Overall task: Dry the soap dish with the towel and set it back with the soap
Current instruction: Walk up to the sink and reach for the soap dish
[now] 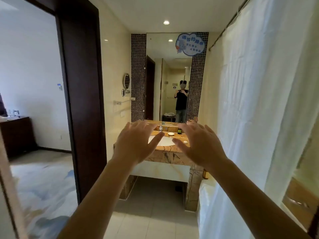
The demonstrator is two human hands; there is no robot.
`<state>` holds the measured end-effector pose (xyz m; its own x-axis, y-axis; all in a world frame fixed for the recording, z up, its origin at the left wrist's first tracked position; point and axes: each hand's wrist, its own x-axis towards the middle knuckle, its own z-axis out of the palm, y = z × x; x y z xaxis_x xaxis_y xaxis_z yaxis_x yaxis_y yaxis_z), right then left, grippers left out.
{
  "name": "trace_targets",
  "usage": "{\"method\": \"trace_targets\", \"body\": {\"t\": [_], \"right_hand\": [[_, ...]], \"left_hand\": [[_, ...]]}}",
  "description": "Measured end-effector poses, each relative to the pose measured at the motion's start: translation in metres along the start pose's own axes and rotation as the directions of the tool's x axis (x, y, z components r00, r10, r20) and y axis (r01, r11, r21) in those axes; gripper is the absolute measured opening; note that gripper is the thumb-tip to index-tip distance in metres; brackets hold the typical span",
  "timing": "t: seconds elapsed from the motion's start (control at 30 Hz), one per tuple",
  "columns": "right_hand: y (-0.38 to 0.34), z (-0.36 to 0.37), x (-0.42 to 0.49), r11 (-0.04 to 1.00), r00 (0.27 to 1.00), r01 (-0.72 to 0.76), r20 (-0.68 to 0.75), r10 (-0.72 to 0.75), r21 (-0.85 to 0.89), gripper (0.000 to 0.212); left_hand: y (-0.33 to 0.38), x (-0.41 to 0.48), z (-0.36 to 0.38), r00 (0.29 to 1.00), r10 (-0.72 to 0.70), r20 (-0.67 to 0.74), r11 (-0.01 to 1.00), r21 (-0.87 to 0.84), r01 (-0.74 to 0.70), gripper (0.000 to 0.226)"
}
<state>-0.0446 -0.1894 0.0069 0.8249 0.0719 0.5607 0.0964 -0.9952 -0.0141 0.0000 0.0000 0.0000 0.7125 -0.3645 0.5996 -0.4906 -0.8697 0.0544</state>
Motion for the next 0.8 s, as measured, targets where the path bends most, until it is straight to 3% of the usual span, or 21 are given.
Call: {"method": "trace_targets", "body": {"t": [0.13, 0.8], "right_hand": [[0.008, 0.016, 0.025, 1.0, 1.0, 0.013, -0.003, -0.013, -0.024, 0.06], [0.014, 0.099, 0.171, 0.993, 0.996, -0.066, -0.071, 0.059, -0.101, 0.066]], "left_hand": [[-0.014, 0.025, 0.02, 0.998, 0.021, -0.067, 1.0, 0.016, -0.02, 0.071], [-0.113, 0.171, 0.103, 0.989, 0.124, -0.076, 0.992, -0.019, -0.126, 0.075]]}}
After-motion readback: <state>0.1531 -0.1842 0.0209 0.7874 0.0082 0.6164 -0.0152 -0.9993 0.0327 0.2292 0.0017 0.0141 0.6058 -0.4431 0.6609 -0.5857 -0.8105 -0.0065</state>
